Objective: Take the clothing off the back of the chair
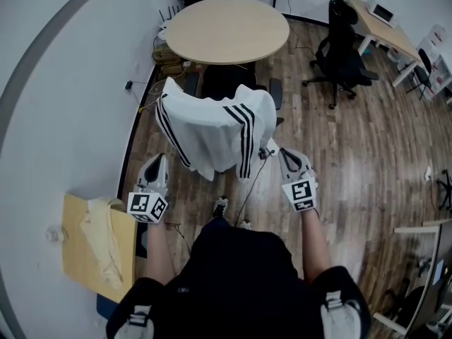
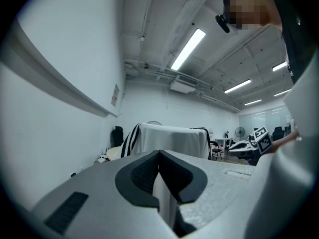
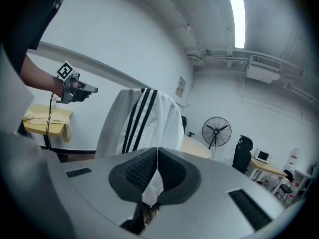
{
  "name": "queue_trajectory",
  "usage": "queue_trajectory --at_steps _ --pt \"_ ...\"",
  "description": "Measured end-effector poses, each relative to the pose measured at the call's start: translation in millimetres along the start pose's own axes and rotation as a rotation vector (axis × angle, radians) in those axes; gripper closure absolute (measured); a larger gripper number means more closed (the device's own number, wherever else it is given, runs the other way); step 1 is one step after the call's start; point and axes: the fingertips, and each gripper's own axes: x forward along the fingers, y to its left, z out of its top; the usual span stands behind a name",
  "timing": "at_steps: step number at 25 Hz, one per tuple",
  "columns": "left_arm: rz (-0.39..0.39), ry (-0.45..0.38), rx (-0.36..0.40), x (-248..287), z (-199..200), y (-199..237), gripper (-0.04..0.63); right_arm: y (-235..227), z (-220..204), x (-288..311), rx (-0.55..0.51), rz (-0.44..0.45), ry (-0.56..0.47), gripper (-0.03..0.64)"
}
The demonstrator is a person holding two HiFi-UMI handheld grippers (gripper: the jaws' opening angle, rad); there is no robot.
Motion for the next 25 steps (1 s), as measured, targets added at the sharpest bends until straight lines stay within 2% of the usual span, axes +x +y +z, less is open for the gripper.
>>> queue_trajectory --at_steps 11,21,25 --pt "-0.004 -0.008 0.012 34.2 10.4 47.5 0.595 -15.1 28.8 41.2 -0.028 -0.031 -0.011 0.619" --pt "-0.030 0.016 0.048 77.1 11.1 80.1 0.594 -21.6 50.9 77.7 -0.005 -0.034 -0.029 0.522" --pt "-0.040 0.020 0.051 93.5 13.1 91.2 0.581 -30.8 61.9 85.0 0.018 -0.069 -0.045 0.508"
